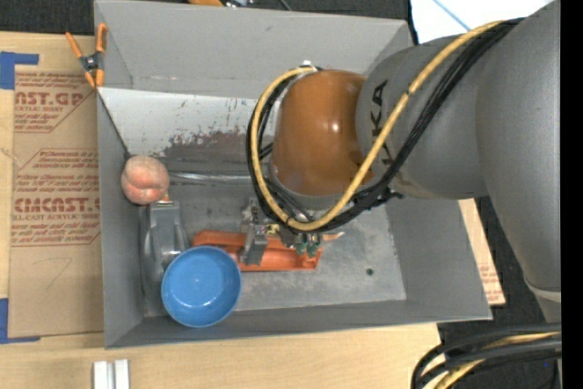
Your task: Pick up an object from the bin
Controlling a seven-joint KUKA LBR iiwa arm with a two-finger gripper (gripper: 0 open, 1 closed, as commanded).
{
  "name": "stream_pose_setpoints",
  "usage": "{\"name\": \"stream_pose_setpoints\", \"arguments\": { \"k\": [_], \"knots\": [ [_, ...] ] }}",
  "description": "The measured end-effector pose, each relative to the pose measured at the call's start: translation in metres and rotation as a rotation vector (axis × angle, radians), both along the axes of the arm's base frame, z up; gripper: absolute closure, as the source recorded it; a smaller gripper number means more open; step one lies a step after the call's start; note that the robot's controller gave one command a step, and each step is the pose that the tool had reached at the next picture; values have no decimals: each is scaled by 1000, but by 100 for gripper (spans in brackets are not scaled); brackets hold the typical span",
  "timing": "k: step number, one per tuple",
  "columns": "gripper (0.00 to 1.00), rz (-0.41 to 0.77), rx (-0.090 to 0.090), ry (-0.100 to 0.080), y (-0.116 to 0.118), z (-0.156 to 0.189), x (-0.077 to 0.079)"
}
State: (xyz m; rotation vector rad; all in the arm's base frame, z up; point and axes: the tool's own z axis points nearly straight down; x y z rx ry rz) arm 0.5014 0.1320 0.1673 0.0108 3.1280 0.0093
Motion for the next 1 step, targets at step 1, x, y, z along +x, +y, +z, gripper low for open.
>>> {"name": "stream_pose_setpoints", "arguments": {
  "k": [1],
  "knots": [
    [100,-2,-5,17,-13,76,-6]
  ]
}}
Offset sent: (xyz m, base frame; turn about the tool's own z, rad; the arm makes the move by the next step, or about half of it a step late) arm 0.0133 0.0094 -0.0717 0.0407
